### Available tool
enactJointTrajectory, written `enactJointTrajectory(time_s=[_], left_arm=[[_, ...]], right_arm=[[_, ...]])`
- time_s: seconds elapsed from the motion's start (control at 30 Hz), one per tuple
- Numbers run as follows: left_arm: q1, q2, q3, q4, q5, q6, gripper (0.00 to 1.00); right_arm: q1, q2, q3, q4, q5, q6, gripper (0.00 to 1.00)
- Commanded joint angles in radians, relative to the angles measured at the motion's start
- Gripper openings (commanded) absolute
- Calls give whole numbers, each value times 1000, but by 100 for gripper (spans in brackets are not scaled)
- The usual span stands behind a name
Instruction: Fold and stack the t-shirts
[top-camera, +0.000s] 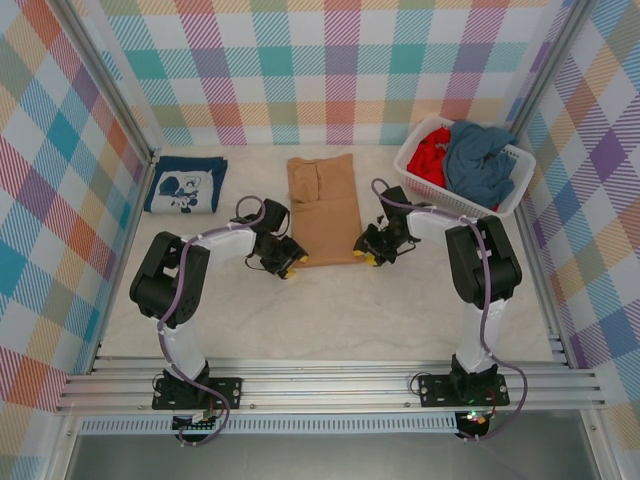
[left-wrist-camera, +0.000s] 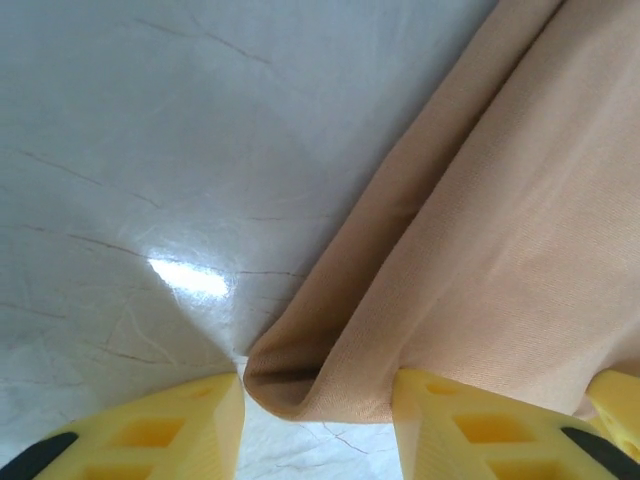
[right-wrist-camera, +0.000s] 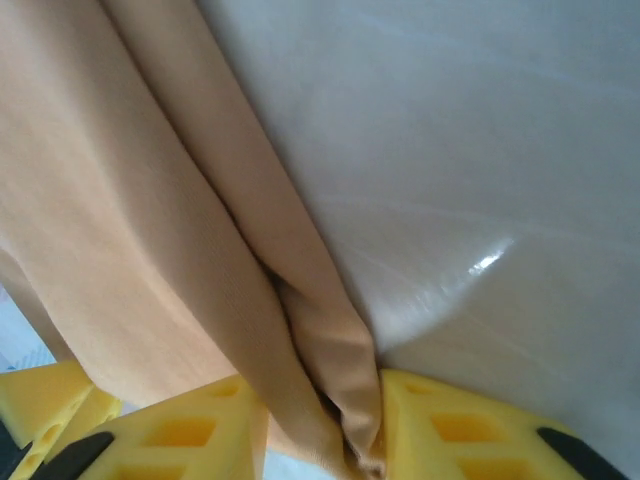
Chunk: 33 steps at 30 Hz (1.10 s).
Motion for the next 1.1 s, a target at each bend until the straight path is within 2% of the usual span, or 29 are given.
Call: enactJointTrajectory(time_s=[0.0, 0.23, 0.4, 0.67, 0.9, 1.07], left_arm=[[5, 44, -1, 152, -20, -7, 39], [7, 35, 41, 148, -59, 25, 18], [5, -31, 18, 105, -70, 55, 0], [-23, -204, -75, -114, 29, 163, 0], [-179, -480, -276, -253, 155, 158, 0], [-274, -650, -363, -362, 182, 123, 0]], right_arm=[[5, 25, 26, 47, -18, 5, 27], [17, 5, 22, 57, -30, 25, 2], [26, -43, -5, 23, -24, 34, 0], [88, -190, -132, -86, -44, 69, 0], [187, -422, -373, -222, -164, 146, 0], [250, -573, -465, -308, -232, 184, 0]])
